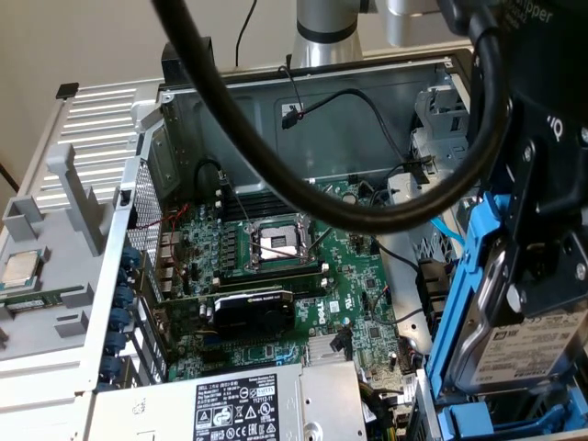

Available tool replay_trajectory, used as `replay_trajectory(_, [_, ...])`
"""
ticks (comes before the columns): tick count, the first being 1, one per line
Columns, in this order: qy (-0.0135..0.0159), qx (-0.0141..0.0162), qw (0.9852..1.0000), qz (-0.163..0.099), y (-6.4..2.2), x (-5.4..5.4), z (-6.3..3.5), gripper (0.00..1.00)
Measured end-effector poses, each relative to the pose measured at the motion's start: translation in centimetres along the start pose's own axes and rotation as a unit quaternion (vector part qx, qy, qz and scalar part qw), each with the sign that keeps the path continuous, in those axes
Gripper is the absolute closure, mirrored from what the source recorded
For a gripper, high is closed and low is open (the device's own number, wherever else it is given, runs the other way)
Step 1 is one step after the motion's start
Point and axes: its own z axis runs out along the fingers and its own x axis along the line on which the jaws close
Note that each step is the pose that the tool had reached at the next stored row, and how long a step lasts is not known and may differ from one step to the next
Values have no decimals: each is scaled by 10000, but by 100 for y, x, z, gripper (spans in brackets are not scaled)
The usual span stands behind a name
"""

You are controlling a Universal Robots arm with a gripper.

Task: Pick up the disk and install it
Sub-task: 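Insert the disk into the insertion slot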

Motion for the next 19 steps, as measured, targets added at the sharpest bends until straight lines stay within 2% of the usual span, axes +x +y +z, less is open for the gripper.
replay_trajectory(12, [18,78,10000,-2,21,-9,1,63])
replay_trajectory(19, [33,85,10000,-3,26,-13,4,63])
